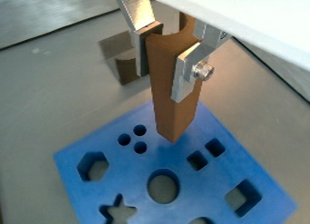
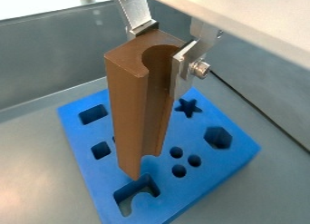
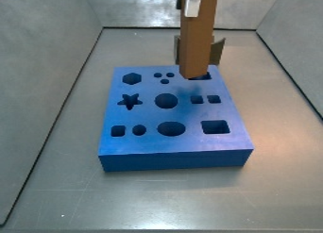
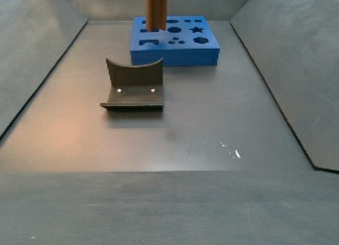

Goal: Insert the arch object.

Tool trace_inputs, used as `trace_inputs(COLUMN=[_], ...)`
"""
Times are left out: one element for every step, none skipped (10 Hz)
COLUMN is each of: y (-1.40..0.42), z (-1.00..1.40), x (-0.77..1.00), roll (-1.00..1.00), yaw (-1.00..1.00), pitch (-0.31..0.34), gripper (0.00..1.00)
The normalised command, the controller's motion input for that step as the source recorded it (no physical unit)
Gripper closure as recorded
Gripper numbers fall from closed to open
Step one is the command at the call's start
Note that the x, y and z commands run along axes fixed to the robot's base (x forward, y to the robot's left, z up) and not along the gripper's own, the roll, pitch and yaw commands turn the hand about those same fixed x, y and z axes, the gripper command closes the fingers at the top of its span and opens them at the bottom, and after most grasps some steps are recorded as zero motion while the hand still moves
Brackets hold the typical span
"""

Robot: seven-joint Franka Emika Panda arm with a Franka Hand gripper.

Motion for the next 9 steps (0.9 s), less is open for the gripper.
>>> trace_inputs(y=[0.26,0.13,0.08,0.04,0.00,0.05,0.05,0.04,0.09], z=[-0.21,-0.07,-0.12,-0.17,-0.18,-0.13,-0.11,-0.16,-0.23], x=[0.17,-0.06,0.00,0.09,0.21,0.15,0.10,0.11,0.06], roll=[0.03,0.05,0.14,0.21,0.15,0.13,0.13,0.13,0.14], yaw=[-0.73,-0.05,-0.02,-0.26,-0.56,-0.53,-0.39,-0.28,-0.16], pitch=[0.094,0.000,0.000,0.000,0.023,0.043,0.047,0.031,0.050], gripper=[1.00,1.00,1.00,1.00,1.00,1.00,1.00,1.00,1.00])
